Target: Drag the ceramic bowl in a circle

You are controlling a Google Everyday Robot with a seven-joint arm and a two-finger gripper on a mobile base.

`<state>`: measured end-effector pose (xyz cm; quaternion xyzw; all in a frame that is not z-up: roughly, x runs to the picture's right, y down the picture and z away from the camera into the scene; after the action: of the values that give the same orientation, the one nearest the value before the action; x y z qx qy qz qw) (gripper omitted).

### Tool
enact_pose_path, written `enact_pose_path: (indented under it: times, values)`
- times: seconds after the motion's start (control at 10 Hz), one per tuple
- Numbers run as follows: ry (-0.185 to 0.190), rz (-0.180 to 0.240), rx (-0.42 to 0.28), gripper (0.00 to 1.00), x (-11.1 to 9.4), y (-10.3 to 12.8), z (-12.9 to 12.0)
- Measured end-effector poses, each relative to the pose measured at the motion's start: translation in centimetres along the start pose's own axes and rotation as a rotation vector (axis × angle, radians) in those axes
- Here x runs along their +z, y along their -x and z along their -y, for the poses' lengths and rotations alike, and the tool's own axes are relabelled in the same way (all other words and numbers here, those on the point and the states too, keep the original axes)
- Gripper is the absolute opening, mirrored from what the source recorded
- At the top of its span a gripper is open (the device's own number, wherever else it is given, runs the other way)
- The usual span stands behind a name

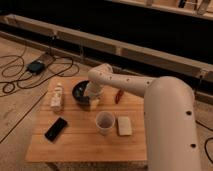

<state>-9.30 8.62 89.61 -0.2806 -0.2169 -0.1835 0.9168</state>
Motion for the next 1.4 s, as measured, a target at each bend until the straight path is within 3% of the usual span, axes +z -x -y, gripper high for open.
enact_pose_path:
  times: [0.5,0.6,1.1,1.2,1.4]
  values:
    - [0.028,-0.052,0.005,0.65,2.0,-1.6,0.2]
    - [0.026,-0.053,0.010,0.60,2.3,-1.7,0.2]
    - [0.002,-0.062,0.038,0.08,1.0,-2.1,0.1]
    - [-0.003,-0.065,0.050,0.01,0.3,-2.2,-0.2]
    - [-0.011,-0.071,0.087,0.00,-1.4,-2.8,-1.4]
